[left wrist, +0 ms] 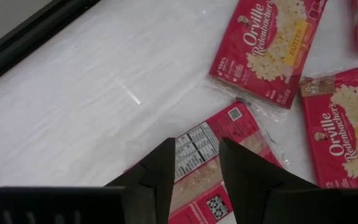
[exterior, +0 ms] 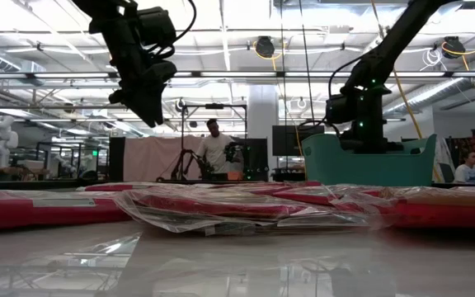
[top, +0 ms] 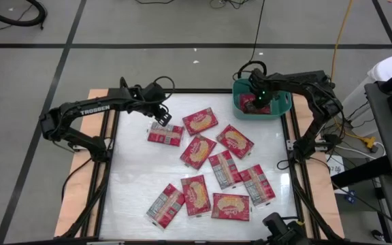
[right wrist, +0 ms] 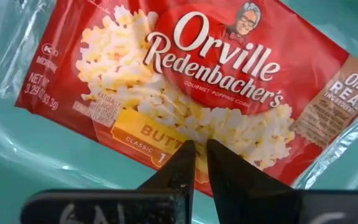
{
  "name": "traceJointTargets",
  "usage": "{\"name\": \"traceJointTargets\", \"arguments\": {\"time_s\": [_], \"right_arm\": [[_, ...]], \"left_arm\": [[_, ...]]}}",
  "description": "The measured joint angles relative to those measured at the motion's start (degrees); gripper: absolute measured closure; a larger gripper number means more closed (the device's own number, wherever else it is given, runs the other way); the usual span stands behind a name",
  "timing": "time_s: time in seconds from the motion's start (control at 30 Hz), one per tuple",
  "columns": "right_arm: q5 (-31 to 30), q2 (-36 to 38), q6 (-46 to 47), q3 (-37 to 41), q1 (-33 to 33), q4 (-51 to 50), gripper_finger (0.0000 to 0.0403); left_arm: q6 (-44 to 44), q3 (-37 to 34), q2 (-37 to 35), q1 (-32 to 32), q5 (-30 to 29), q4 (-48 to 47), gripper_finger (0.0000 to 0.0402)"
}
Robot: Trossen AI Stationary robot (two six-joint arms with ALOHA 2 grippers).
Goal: Sort popcorn bags into baskets
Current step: Put the red popcorn bag into the green bin
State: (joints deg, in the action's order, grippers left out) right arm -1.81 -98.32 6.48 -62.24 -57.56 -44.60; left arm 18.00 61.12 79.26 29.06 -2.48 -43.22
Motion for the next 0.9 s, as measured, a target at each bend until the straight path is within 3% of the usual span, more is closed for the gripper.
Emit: {"name": "traceJointTargets", "arguments": {"time_s": [0.17, 0.43, 0.63, 0.9], "right_arm": [[2.0, 2.4, 0.0, 0.0, -0.2, -1.2, 0.0370], [5.0, 15.0, 2.1, 0.0, 2.5, 0.3, 0.0369], [5.2, 24.2, 7.4, 0.0, 6.9, 0.3, 0.0369], [13.8, 31.6, 12.0, 0.0, 13.3, 3.4, 0.0369]], "left_arm": [[-0.1, 0.0, 0.0, 0.0, 0.0, -0.4, 0.0275], [-2.3, -0.7, 0.2, 0.0, 0.0, 0.6, 0.0274], [-1.4, -6.2, 0.3, 0.2, 3.1, 2.5, 0.0270], [2.3, -11.6, 0.4, 0.2, 6.5, 15.2, 0.0191]]}}
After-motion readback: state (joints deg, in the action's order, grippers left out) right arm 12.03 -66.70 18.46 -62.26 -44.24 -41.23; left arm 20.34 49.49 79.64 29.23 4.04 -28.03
